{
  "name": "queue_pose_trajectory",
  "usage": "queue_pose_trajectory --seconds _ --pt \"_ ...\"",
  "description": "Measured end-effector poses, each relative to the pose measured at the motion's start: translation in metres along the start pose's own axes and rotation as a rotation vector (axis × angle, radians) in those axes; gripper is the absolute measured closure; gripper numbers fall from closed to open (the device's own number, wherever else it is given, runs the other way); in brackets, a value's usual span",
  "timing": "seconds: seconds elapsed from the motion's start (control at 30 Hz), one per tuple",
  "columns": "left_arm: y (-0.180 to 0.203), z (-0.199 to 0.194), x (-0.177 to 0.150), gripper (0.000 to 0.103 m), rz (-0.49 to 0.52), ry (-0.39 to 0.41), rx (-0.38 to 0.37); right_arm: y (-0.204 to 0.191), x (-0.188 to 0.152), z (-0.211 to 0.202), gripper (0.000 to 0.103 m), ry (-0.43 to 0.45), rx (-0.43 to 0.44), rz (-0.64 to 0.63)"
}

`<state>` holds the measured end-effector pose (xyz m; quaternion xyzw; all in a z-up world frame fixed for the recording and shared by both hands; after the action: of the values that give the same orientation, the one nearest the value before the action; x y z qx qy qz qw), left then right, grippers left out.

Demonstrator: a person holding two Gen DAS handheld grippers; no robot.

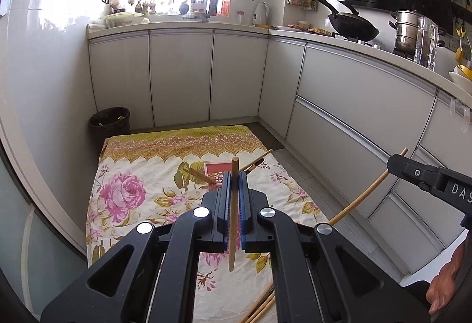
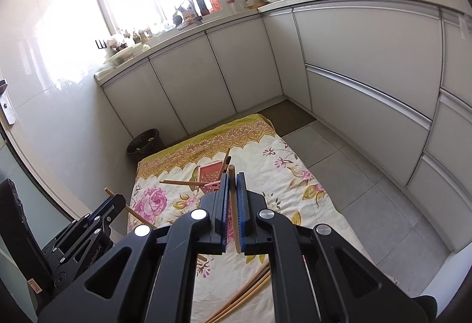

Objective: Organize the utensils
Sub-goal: 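Insert the left tool's chopstick into the pink cup while the right tool lifts its chopstick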

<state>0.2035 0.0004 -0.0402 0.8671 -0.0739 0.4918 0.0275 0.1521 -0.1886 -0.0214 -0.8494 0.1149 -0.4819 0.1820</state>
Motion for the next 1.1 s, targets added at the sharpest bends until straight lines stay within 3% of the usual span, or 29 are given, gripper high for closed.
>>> queue_pose_trajectory --seconds 0.27,0.43,0.67,0.87,1.1 --pt "-0.001 0.002 0.024 0.099 -0.020 0.010 -0.033 0.002 0.010 -0.001 0.098 0.008 0.008 0.002" --pt "-0.007 0.010 0.070 0.099 -0.052 0.043 -0.066 0.004 0.019 0.001 0.098 0.020 0.014 0.001" --pt "-0.004 0.049 0.123 0.099 -0.076 0.088 -0.028 0.009 0.033 0.013 0.098 0.021 0.017 -0.001" --pt "0.002 0.096 0.136 0.099 -0.064 0.087 0.031 0.013 0.041 0.030 0.098 0.010 0.014 -0.008" --pt "-0.002 0.148 0.127 0.099 -0.089 0.040 0.072 0.022 0.044 0.053 0.098 -0.015 0.011 -0.004"
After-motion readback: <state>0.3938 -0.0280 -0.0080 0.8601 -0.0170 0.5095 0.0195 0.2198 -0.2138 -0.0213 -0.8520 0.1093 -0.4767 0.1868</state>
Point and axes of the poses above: each gripper's, at about its wrist camera, not at the fingertips, and z roughly the way its jaws point, y to its right, x to its top, the point moved 4 cm from there along z, roughly the way its jaws point, and after that the axes turned 12 degrees about x, right-handed, at the moved point
